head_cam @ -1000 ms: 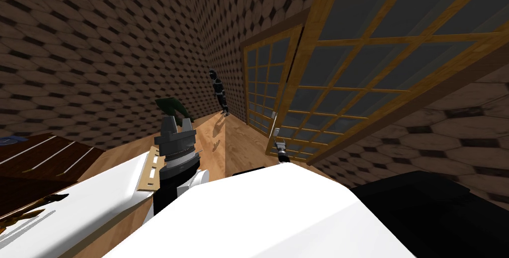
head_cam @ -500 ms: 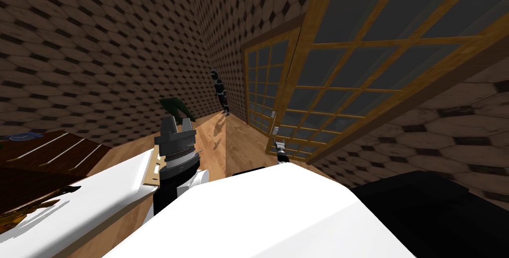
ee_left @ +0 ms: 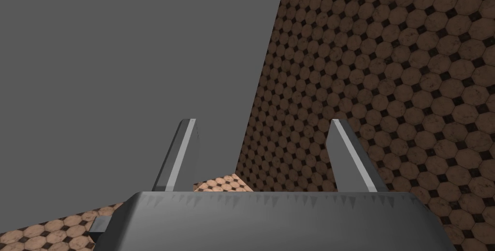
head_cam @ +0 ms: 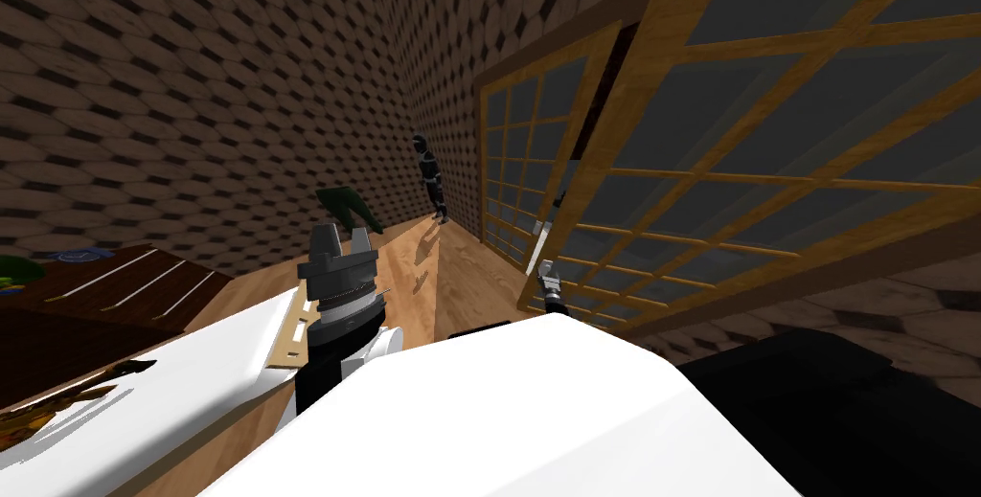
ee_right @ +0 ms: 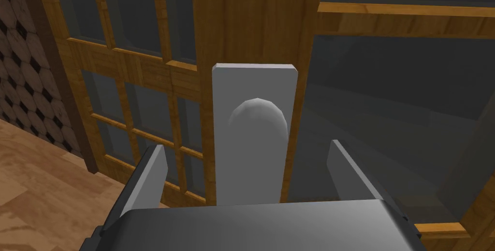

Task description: Pull the door open

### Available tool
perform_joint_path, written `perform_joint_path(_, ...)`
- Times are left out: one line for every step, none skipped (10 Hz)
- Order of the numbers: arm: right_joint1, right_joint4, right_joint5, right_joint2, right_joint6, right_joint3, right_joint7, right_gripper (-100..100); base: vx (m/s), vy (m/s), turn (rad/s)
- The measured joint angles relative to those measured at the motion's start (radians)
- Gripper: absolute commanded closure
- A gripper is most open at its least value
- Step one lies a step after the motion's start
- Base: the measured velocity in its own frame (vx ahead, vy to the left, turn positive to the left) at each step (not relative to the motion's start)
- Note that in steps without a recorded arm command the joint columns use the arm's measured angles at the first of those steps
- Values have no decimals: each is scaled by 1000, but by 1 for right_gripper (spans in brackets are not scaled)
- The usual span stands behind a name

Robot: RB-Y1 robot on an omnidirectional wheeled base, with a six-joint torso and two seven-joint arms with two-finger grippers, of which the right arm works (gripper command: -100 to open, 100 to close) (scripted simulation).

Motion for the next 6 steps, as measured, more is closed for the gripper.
perform_joint_path(-1,7,-5,-13,-1,-5,-12,-100,154,-15,59)
perform_joint_path(4,15,-7,-26,-7,-7,-29,-100,61,1,-2)
perform_joint_path(6,17,-7,-27,-9,-7,-33,100,-10,1,0)
perform_joint_path(4,16,-7,-26,-8,-7,-30,100,-25,-13,-16)
perform_joint_path(4,16,-8,-29,-7,-9,-29,100,-18,-5,21)
perform_joint_path(4,16,-8,-28,-6,-8,-28,100,-9,0,3)
